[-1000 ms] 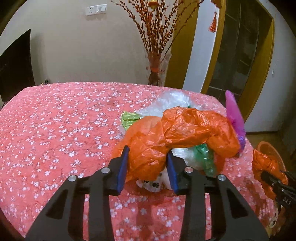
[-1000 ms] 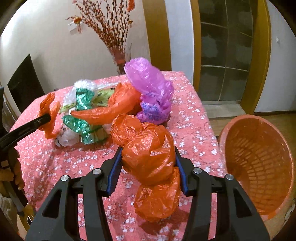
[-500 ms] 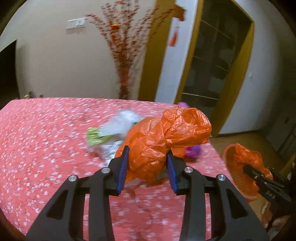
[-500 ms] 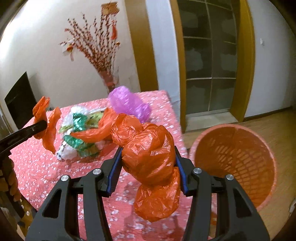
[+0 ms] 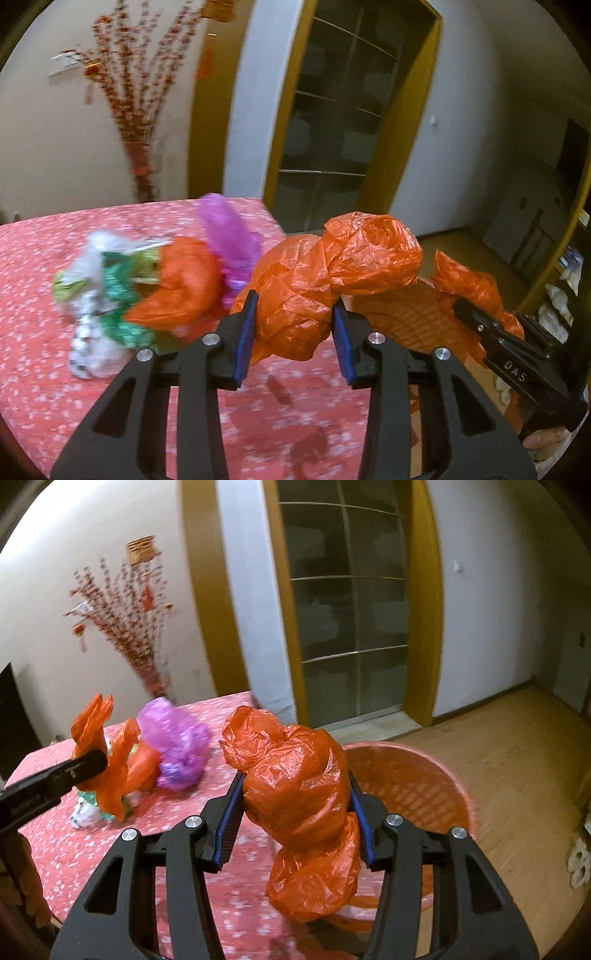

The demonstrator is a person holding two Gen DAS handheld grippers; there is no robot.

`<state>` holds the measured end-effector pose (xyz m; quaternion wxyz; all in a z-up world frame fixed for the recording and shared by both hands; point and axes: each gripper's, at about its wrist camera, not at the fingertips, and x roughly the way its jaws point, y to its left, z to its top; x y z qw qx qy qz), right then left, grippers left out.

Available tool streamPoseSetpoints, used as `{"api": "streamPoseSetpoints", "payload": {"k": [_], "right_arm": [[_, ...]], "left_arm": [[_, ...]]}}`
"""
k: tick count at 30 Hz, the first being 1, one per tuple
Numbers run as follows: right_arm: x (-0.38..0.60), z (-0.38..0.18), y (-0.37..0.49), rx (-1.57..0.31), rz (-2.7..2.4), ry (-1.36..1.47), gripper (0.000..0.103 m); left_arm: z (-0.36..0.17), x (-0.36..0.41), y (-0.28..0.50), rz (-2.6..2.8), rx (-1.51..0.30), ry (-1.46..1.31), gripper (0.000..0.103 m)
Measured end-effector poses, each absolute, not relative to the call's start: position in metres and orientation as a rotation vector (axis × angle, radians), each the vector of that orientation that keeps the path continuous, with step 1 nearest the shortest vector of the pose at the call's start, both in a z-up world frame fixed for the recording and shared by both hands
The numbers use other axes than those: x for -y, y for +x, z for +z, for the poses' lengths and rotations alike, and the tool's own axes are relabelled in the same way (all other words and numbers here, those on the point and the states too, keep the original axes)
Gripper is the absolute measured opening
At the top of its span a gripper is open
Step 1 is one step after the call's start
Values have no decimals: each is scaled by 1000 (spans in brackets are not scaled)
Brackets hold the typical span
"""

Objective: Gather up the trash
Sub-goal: 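Carry the orange bag with the right tool over the wastebasket while the left tool grasps another orange bag, then open both tools to drop the orange bags into the wastebasket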

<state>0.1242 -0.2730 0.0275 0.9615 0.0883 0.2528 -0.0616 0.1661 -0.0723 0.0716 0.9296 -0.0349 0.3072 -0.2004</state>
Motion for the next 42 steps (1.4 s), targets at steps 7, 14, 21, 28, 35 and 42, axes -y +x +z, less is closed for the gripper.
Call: {"api": "streamPoseSetpoints", "payload": {"k": [7,14,21,28,35,42], "right_arm": [[306,20,122,-514,-202,230,52],[322,14,127,-524,-234,255,52],[337,9,135,-535,-256,284,52],[348,6,141,-531,-272,313,52],[354,2,148,-531,-282,320,52],[364,-3,155,-534,-292,337,52]], "left_arm": [[64,120,178,-495,-658,-55,38],[51,154,190,-549,-694,-52,38],[38,185,206,-602,-729,-42,38],[26,209,218,-643,-757,-38,38],[15,222,228,-662,-784,-39,38],[2,231,240,-680,-819,-33,38]]}}
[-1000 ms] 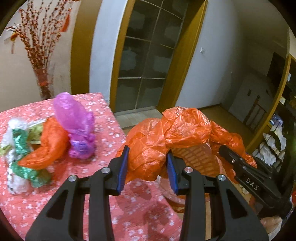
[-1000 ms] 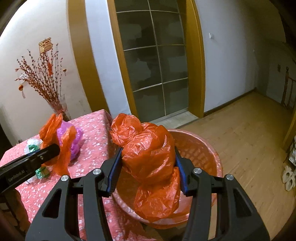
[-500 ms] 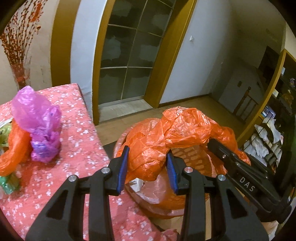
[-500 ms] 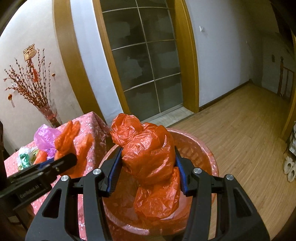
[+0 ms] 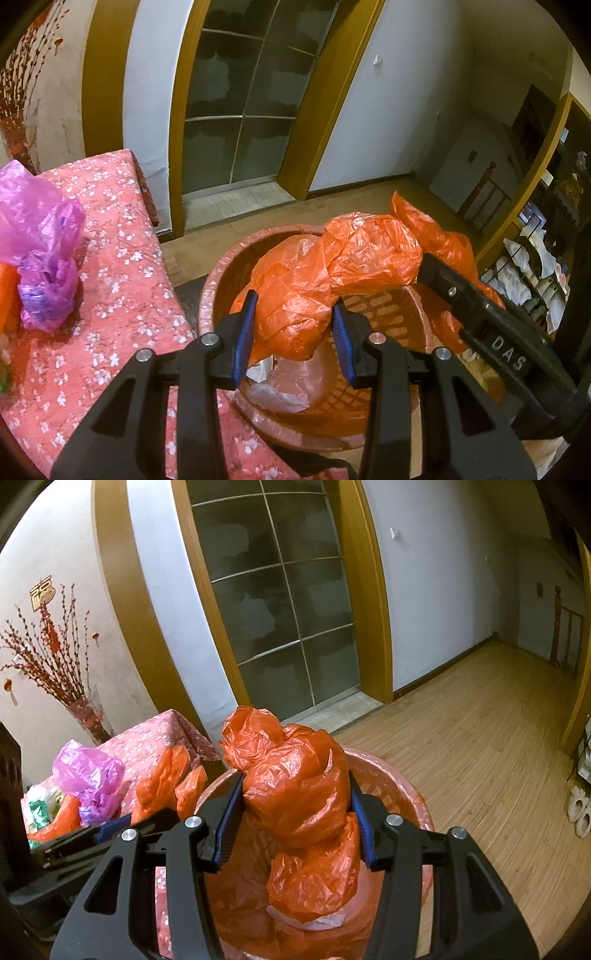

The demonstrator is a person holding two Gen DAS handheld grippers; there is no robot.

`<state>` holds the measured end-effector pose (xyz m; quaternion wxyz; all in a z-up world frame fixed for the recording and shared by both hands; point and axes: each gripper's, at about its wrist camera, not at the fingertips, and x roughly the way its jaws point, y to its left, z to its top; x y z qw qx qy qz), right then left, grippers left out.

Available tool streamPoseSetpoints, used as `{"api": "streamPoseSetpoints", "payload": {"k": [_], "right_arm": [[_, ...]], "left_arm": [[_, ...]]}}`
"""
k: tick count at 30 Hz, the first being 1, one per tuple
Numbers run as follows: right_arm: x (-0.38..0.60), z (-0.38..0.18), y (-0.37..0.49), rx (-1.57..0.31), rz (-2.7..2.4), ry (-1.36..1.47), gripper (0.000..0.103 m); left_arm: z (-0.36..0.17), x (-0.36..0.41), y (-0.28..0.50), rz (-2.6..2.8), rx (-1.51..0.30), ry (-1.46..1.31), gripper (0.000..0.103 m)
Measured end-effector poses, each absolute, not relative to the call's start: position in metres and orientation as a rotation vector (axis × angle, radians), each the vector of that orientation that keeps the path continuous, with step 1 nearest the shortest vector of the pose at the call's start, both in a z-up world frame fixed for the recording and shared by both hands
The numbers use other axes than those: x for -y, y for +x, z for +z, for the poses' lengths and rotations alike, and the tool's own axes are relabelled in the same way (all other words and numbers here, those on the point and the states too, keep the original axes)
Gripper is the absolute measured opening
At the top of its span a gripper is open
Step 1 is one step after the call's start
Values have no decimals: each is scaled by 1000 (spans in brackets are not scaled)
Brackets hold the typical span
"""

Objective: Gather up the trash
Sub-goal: 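Open both tools to drop the orange bags into the wastebasket, then grasp the purple bag with the right tool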

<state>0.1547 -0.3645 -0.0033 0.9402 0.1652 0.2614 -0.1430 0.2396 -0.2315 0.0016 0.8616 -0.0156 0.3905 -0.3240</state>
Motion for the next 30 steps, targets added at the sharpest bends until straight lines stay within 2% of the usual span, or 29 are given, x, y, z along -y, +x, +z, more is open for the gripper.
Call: {"api": "streamPoseSetpoints", "payload": {"k": [5,7,10,16,22,30], "right_arm": [[370,-7,155,-539,-288,366,56],[370,-7,155,-540,-289,367,58],[372,-6,154,-536,-291,373,68],[375,-3,149,-526,-311,376,75],[370,-2,143,-530,-319,350,77],[346,1,143,-545,-274,323,77]], "left_arm": [[-12,237,243,-681,-850,-21,42],[-16,237,244,-677,-860,-18,49],[-19,235,244,-671,-864,-24,56],[-21,222,242,-638,-862,-26,65],[-15,194,233,-572,-832,-6,71],[0,150,214,-475,-767,23,74]]}}
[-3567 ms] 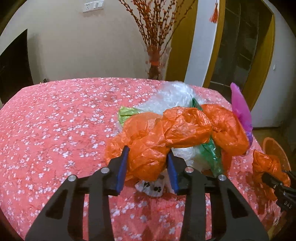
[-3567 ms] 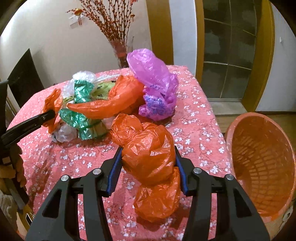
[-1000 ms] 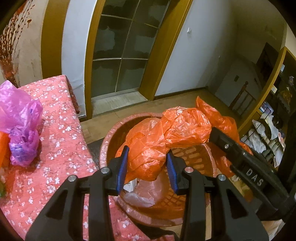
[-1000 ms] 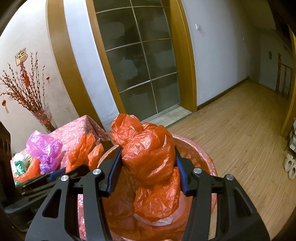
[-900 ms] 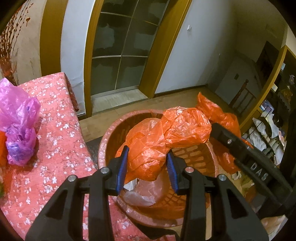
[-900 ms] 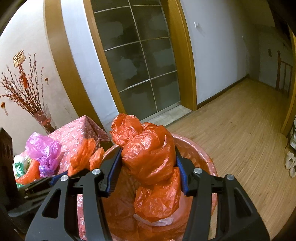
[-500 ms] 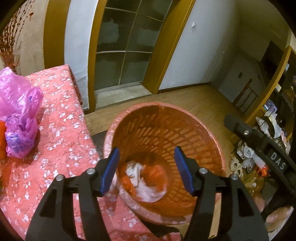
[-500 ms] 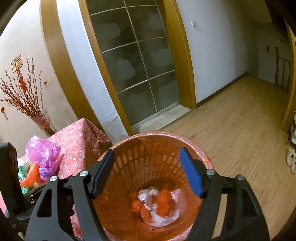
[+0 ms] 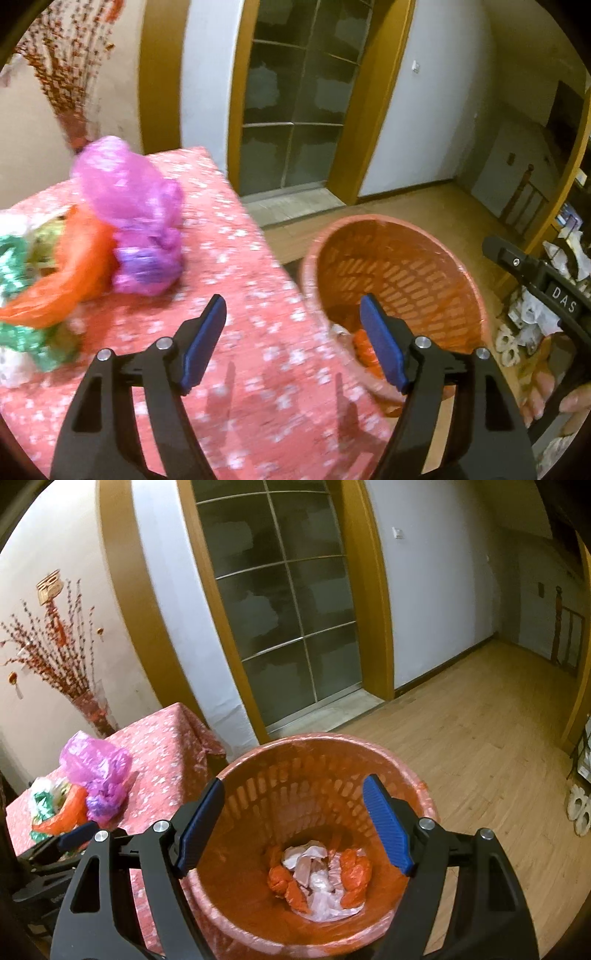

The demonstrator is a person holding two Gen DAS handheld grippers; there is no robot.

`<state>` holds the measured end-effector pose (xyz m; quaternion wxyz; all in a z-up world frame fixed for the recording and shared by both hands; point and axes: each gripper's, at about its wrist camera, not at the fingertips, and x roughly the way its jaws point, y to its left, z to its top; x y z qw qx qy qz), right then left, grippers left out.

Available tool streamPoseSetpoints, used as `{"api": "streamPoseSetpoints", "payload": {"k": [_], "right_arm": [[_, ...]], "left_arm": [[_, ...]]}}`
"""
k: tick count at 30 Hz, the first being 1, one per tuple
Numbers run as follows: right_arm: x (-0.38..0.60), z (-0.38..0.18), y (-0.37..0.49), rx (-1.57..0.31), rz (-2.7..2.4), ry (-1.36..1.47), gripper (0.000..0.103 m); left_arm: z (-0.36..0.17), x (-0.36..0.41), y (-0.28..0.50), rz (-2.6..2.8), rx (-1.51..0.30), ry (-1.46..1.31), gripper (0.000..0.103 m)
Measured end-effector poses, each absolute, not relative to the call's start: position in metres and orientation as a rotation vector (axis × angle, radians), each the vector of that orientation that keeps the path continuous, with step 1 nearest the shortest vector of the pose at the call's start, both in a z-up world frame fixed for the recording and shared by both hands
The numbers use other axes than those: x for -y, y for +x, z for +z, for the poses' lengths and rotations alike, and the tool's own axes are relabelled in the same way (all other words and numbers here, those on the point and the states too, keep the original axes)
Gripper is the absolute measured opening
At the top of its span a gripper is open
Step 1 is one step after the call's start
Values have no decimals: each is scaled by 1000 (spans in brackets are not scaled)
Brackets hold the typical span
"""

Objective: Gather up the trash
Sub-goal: 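Grasp the purple bag with the right tool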

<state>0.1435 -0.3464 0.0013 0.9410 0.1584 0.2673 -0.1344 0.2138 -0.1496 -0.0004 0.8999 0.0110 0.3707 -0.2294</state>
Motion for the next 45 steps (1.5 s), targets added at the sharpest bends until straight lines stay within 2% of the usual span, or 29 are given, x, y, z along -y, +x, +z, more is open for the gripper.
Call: {"api": "streamPoseSetpoints", "payload": {"k": [24,33,39,45], "right_arm": [[226,4,184,-604,-17,169,75],[171,-8,249,-670,111,135,63],[148,-17,284,-709,136,126,61],[143,-34,306,-777,129,106,53]], "left_arm": [[6,-79,206,-25,-704,-121,74],[-1,-120,208,44,-705,-169,74],[-7,-130,215,51,-709,-179,74],[-5,-130,215,42,-705,-185,74]]}}
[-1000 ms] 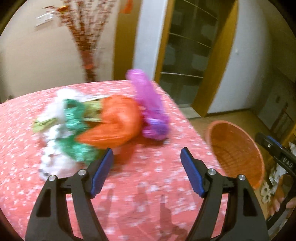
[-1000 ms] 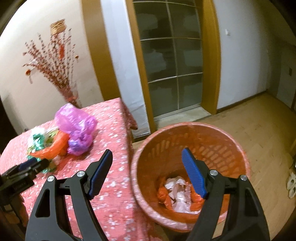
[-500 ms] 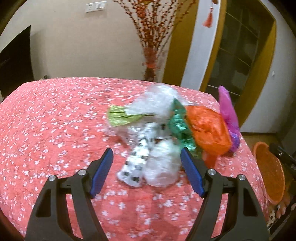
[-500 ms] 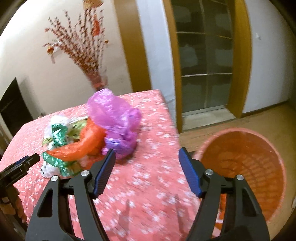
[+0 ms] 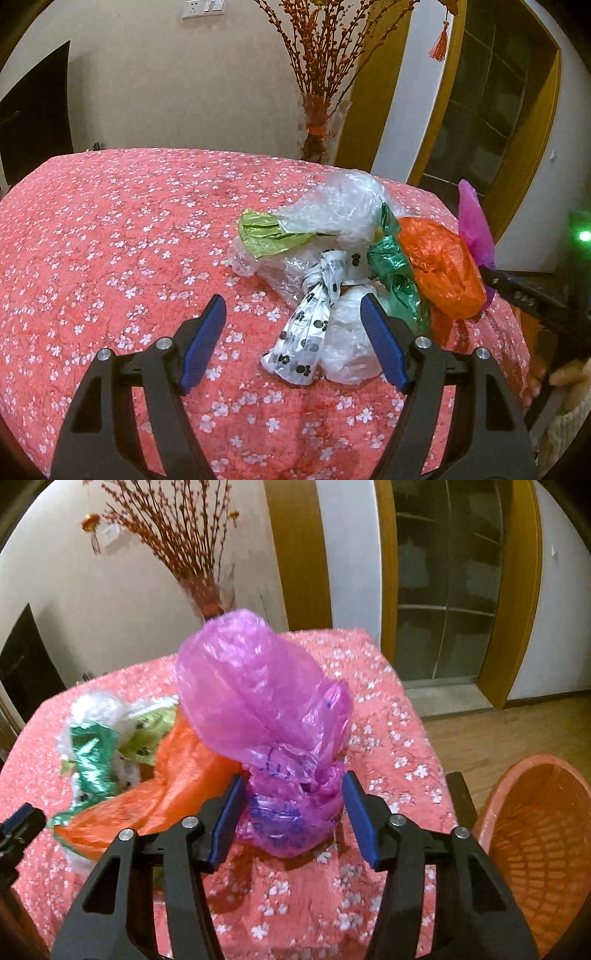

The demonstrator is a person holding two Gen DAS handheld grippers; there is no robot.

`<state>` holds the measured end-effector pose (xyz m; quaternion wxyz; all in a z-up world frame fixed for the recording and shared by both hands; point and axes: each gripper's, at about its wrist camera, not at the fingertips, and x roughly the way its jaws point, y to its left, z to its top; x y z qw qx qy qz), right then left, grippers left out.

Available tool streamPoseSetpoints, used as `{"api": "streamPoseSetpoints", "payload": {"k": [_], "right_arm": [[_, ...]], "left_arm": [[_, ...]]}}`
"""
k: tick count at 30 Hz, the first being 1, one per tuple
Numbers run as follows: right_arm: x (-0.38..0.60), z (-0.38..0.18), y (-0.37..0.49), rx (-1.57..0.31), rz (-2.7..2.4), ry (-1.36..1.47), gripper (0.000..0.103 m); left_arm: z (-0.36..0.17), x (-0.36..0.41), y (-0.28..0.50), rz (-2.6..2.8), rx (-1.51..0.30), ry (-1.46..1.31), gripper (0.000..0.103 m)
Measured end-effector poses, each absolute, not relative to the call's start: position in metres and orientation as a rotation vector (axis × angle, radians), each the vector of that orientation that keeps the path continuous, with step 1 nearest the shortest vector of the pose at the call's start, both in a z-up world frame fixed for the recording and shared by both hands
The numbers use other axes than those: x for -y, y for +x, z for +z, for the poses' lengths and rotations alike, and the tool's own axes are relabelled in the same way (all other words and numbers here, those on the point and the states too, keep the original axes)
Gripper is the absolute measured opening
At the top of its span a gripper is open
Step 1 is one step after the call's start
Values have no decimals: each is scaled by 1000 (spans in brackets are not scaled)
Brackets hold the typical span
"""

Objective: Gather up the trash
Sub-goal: 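Grasp the purple bag with the right tool, then carry the purple bag with the right tool to the wastebasket while the left tool grasps an orange bag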

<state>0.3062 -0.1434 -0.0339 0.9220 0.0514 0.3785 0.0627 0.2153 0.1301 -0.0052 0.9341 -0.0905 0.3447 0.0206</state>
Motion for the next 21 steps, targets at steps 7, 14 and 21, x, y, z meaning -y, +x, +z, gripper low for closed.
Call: {"api": "streamPoseSetpoints", "payload": {"k": [7,14,21], "right_arm": [[144,-41,304,-790,113,66,35],[164,-39,290,-785,102,85,18],[203,-35,267,-765,54,162,17]], "left_arm": [[0,-125,219,25,-695,-187,74],[14,-98,221,-27,-674,-161,74],[35,-45,230,-116,-646,-124,74]]}}
